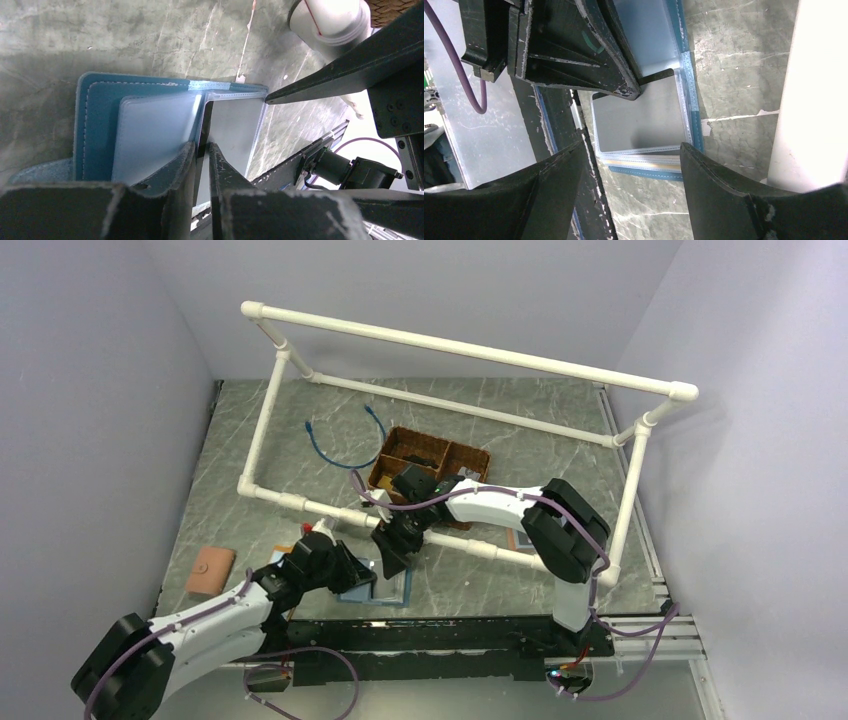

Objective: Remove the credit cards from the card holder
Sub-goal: Remove the credit card from the card holder.

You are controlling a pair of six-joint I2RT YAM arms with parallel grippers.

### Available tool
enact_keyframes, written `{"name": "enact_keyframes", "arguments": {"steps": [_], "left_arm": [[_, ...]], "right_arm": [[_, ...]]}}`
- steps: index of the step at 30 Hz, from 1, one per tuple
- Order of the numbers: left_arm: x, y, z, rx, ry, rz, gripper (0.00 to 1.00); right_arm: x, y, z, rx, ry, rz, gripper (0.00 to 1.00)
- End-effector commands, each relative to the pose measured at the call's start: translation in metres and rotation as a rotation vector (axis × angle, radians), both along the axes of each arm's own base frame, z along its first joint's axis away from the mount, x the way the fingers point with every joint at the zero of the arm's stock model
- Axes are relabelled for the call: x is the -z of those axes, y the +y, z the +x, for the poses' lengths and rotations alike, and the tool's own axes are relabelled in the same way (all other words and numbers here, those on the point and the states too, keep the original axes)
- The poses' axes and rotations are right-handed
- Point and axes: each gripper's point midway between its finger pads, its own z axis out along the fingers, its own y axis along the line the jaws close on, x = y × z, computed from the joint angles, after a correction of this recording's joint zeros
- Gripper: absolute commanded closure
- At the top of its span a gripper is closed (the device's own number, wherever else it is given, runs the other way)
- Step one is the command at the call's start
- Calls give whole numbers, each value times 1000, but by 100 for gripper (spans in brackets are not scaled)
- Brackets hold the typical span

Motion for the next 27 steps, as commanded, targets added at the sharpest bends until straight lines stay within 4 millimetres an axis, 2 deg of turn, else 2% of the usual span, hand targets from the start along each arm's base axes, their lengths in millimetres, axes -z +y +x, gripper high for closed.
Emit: {"name": "enact_keyframes", "arguments": {"steps": [1,4,10,21,27], "left_arm": [[39,30,-14,-23,90,185,86],[44,33,-16,-25,110,204,94],[46,35,-18,-32,121,215,100],[43,37,-19,-40,114,213,100],[41,35,-18,-33,104,199,100]], "right_arm": [[-6,-6,29,39,-118,-7,27],[-7,-8,32,46,-122,-6,27],[-7,-10,35,49,-144,-20,26],[0,-14,39,49,-174,-53,24],[-7,-7,27,15,-132,0,24]]}}
